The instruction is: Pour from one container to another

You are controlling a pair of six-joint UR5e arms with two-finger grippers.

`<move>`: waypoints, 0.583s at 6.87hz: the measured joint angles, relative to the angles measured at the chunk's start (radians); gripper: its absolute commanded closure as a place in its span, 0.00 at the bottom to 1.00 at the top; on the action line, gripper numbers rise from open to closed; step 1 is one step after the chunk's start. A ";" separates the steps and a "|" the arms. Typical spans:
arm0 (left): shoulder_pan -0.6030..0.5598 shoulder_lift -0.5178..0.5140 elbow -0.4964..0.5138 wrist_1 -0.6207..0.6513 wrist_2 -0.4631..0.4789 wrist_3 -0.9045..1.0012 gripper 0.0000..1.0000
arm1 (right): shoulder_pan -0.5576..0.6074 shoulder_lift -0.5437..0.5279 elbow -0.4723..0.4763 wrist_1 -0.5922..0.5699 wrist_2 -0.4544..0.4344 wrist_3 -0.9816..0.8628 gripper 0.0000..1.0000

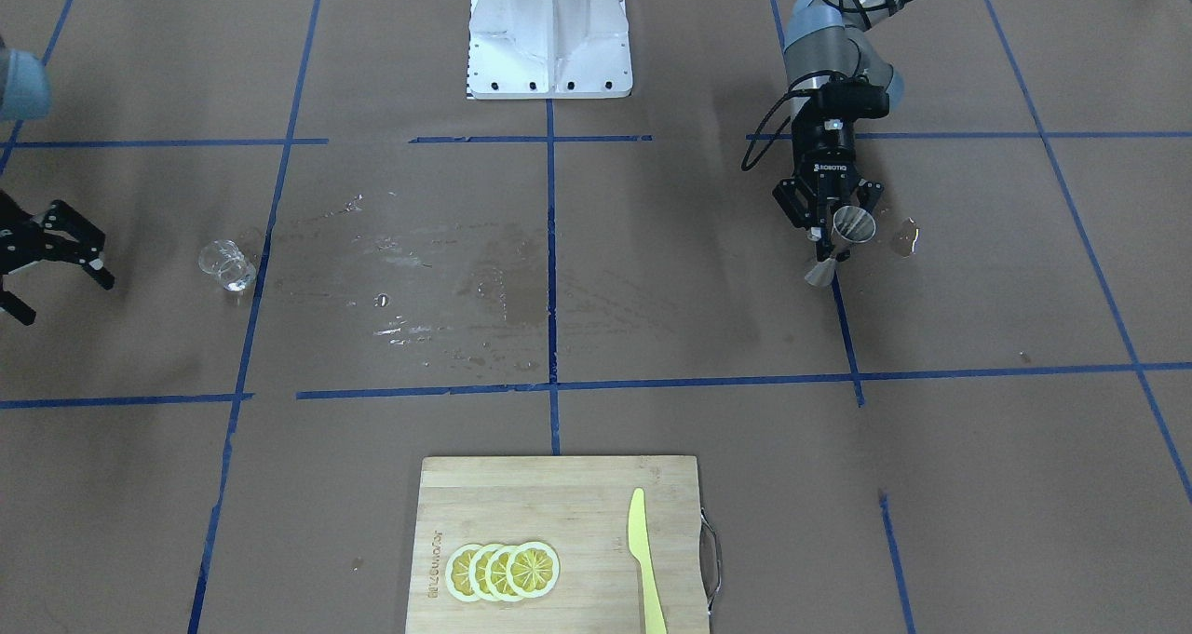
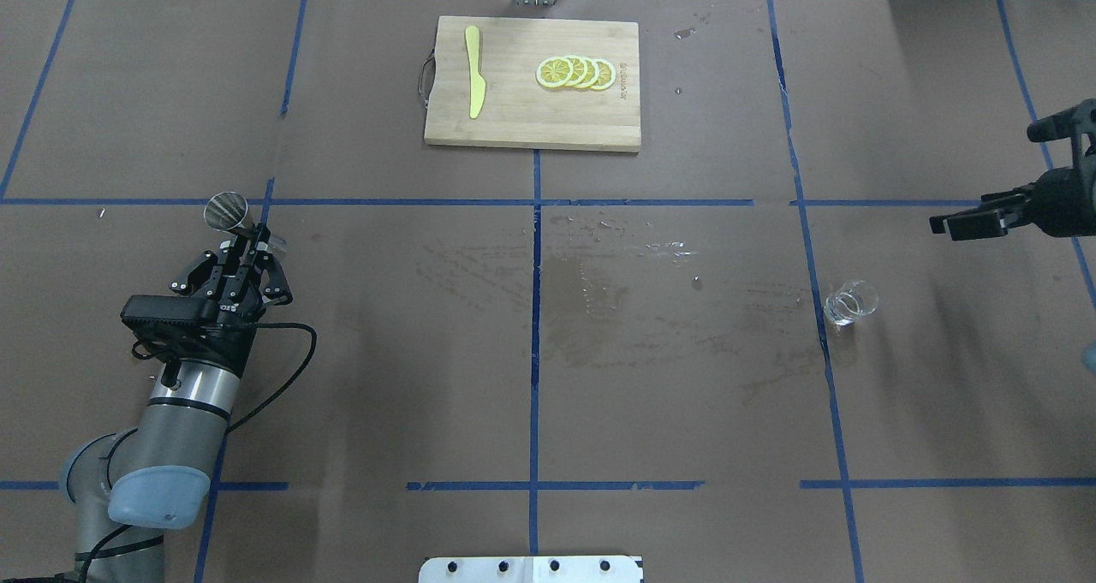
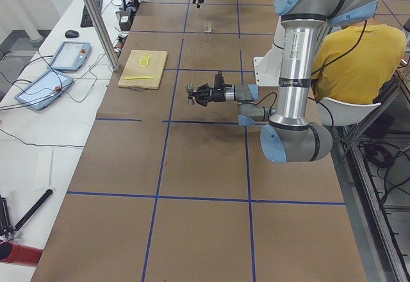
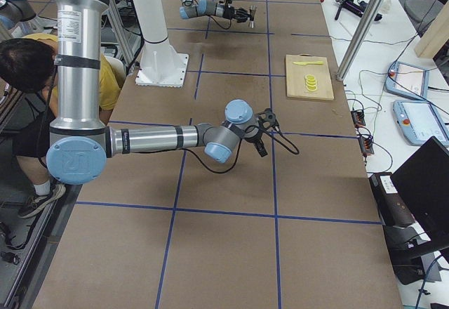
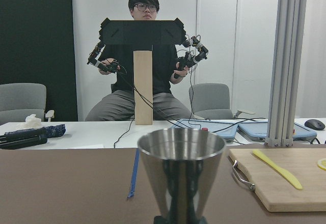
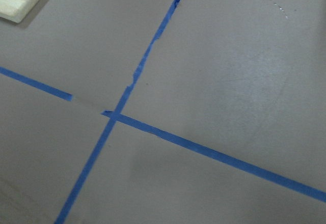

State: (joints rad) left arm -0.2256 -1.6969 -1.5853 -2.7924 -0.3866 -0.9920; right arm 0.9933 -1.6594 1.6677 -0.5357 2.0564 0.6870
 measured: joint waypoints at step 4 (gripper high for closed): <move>-0.006 -0.006 0.002 0.001 -0.041 0.003 1.00 | -0.380 -0.164 0.229 0.067 -0.440 0.399 0.02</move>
State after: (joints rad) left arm -0.2321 -1.7025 -1.5833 -2.7918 -0.4272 -0.9894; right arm 0.6135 -1.8237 1.8969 -0.4687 1.6164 1.0862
